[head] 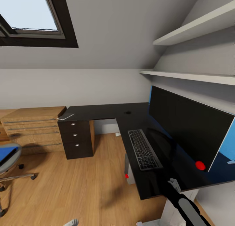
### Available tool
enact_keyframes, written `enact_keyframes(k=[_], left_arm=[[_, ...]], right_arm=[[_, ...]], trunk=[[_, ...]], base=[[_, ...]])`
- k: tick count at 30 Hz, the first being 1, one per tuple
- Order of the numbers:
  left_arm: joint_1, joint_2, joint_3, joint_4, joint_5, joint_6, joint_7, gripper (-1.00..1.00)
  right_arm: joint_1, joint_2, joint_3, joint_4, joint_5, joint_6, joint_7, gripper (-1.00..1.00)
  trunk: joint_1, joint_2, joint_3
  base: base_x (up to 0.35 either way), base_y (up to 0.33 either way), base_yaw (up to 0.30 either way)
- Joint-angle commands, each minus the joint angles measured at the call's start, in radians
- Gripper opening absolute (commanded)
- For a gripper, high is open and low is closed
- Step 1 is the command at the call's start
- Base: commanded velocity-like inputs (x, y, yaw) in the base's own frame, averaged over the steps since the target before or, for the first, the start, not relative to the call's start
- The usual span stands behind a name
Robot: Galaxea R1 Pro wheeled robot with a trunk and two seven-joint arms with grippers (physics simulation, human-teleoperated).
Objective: In the bedroom, organize the workspace by keeping the computer under the desk, ensuring the monitor is on the desk, placing the keyboard on the desk next to the monitor, placing the mouse on the desk next to the keyboard, moving the folder from the swivel chair onto the desk next to the mouse, stacking the notebook on top of the folder with the pen on top of the notebook, and positioning the swivel chair next to the desk.
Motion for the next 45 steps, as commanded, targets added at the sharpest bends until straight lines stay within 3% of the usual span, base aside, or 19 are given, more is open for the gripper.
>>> enact_keyframes(k=[1,18,33,37,39,42,44,45], left_arm=[[0.0,0.0,-0.002,-0.001,0.009,0.006,-0.003,1.0],[0.0,0.0,-0.002,-0.001,0.009,0.006,-0.003,1.0],[0.0,0.0,-0.002,-0.001,0.009,0.006,-0.003,1.0],[0.0,0.0,-0.002,-0.001,0.009,0.006,-0.003,1.0],[0.0,0.0,-0.002,-0.001,0.009,0.006,-0.003,1.0],[0.0,0.0,-0.002,-0.001,0.009,0.006,-0.003,1.0],[0.0,0.0,-0.002,-0.001,0.008,0.006,-0.003,1.0],[0.0,0.0,-0.002,-0.001,0.008,0.006,-0.003,1.0]], right_arm=[[0.0,-0.001,0.002,0.0,-0.007,0.001,-0.002,1.0],[0.0,0.001,0.015,-0.007,0.003,0.0,0.004,1.0],[0.0,0.004,0.134,-0.042,0.05,-0.001,0.006,1.0],[-0.001,0.035,0.166,-0.047,0.102,-0.002,0.004,1.0],[-0.001,0.06,0.171,-0.047,0.15,-0.004,0.004,1.0],[-0.001,0.099,0.175,-0.044,0.259,-0.005,0.003,1.0],[-0.001,0.116,0.176,-0.042,0.31,-0.005,0.003,1.0],[-0.001,0.135,0.177,-0.039,0.363,-0.006,0.002,1.0]], trunk=[[0.0,-0.001,-0.001],[0.0,-0.001,-0.001],[0.0,-0.001,-0.001],[0.0,-0.001,-0.001],[0.0,-0.001,-0.001],[0.0,-0.001,-0.001],[0.0,-0.001,-0.001],[0.0,-0.001,-0.001]], base=[[-0.182,0.0,0.0],[-0.108,0.189,0.0],[-0.005,0.08,0.0],[0.0,0.004,0.0],[0.0,0.001,0.0],[0.0,0.0,0.0],[0.0,0.0,0.0],[0.0,0.0,0.0]])
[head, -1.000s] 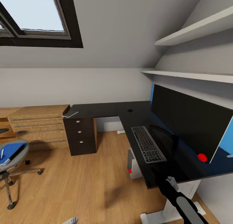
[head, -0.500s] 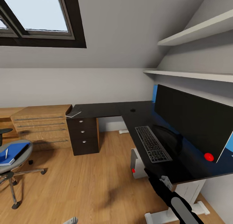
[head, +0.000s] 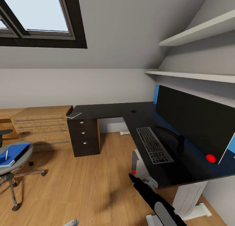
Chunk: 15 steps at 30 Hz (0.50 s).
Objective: In the bedroom, organize the workspace by keeping the computer under the desk, ensuring the monitor is on the desk, placing the keyboard on the desk next to the monitor, placing the mouse on the desk next to the keyboard, moving the folder from the swivel chair onto the desk next to the mouse, stacking the notebook on top of the folder with the pen on top of the notebook, and positioning the swivel chair next to the desk.
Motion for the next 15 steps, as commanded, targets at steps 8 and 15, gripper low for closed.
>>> enact_keyframes(k=[8,15], left_arm=[[0.0,0.0,-0.001,-0.001,0.009,0.005,-0.003,1.0],[0.0,0.002,0.0,-0.001,0.01,0.006,0.0,1.0]], right_arm=[[-0.001,0.12,0.001,0.101,0.363,-0.021,-0.006,1.0],[-0.002,0.206,0.004,0.343,0.683,-0.17,-0.009,1.0]], trunk=[[0.0,-0.001,-0.001],[0.0,-0.001,-0.001]], base=[[0.0,0.0,0.0],[0.0,0.0,0.0]])
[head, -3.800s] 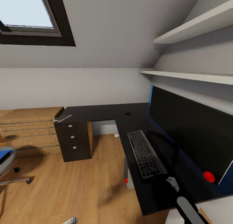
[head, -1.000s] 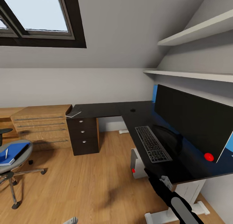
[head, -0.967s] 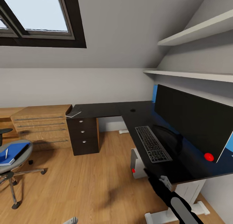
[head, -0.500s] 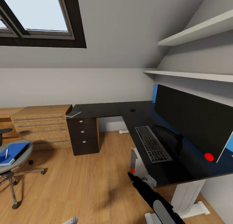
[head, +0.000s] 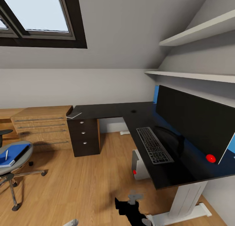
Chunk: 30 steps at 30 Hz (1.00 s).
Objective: In the bedroom, organize the workspace by keeping the computer under the desk, ensuring the monitor is on the desk, placing the keyboard on the desk next to the monitor, placing the mouse on the desk next to the keyboard, moving the folder from the swivel chair onto the desk next to the mouse, stacking the notebook on top of the folder with the pen on top of the notebook, and positioning the swivel chair next to the desk.
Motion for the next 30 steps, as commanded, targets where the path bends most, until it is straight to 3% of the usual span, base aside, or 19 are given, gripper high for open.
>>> enact_keyframes(k=[1,2,5,8,15,18,21,30], left_arm=[[0.0,0.001,-0.002,-0.001,0.009,0.006,-0.002,1.0],[0.0,0.001,-0.001,-0.001,0.009,0.006,-0.001,1.0],[0.0,0.002,-0.002,-0.001,0.008,0.006,0.001,1.0],[0.0,0.002,-0.005,-0.001,0.006,0.006,0.002,1.0],[0.0,0.003,-0.006,0.0,0.005,0.006,0.003,1.0],[0.0,0.003,-0.006,0.0,0.005,0.006,0.003,1.0],[0.0,0.004,-0.006,0.0,0.005,0.006,0.003,1.0],[0.0,0.003,-0.006,-0.001,0.006,0.006,0.003,1.0]], right_arm=[[-0.001,0.003,0.003,0.036,0.023,-0.021,-0.001,1.0],[-0.001,0.003,0.003,0.1,0.076,-0.061,-0.002,1.0],[-0.001,0.003,0.002,0.203,0.146,-0.147,-0.002,1.0],[-0.001,0.003,-0.004,0.307,0.178,-0.214,-0.003,1.0],[-0.001,0.003,-0.009,0.409,0.191,-0.247,-0.002,1.0],[-0.001,-0.022,-0.007,0.449,0.192,-0.251,0.003,1.0],[-0.001,-0.036,-0.007,0.465,0.191,-0.252,0.005,1.0],[-0.001,-0.044,-0.008,0.474,0.189,-0.253,0.004,1.0]], trunk=[[0.0,-0.001,-0.001],[0.0,-0.001,-0.001],[0.0,-0.001,-0.001],[0.0,-0.001,-0.001],[0.0,-0.001,-0.001],[0.0,-0.001,-0.001],[0.0,-0.001,-0.001],[0.0,-0.001,-0.001]], base=[[0.0,0.0,0.0],[0.0,0.0,0.0],[0.0,0.0,0.0],[0.0,0.0,0.0],[0.0,0.0,0.0],[0.0,0.0,0.0],[0.0,0.0,0.0],[0.0,0.0,0.0]])
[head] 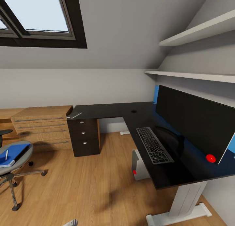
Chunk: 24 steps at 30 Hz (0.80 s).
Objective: In the bedroom, organize the workspace by keeping the computer under the desk, ensuring the monitor is on the desk, placing the keyboard on the desk next to the monitor, placing the mouse on the desk next to the keyboard, moving the folder from the swivel chair onto the desk next to the mouse, stacking the notebook on top of the folder with the pen on top of the notebook, and positioning the swivel chair next to the desk.
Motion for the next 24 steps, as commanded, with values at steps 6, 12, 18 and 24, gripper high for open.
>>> enact_keyframes(k=[6,12,18,24], left_arm=[[0.0,0.001,-0.002,-0.001,0.009,0.006,-0.003,1.0],[0.0,0.006,-0.001,-0.001,0.009,0.006,-0.003,1.0],[0.0,0.006,-0.001,-0.001,0.009,0.006,-0.003,1.0],[0.0,0.005,-0.001,-0.001,0.01,0.006,-0.004,1.0]], right_arm=[[-0.001,0.001,0.01,0.004,-0.014,-0.044,0.001,1.0],[-0.001,0.005,0.014,0.003,-0.013,-0.05,0.001,1.0],[-0.001,0.011,0.014,0.004,-0.016,-0.057,-0.002,1.0],[-0.001,0.011,0.011,0.005,-0.016,-0.09,-0.005,1.0]], trunk=[[0.0,-0.001,-0.001],[0.0,-0.001,-0.001],[0.0,-0.001,-0.003],[0.0,-0.001,-0.006]], base=[[0.0,0.0,0.0],[0.0,0.0,0.0],[0.0,0.0,0.106],[0.0,0.0,0.22]])
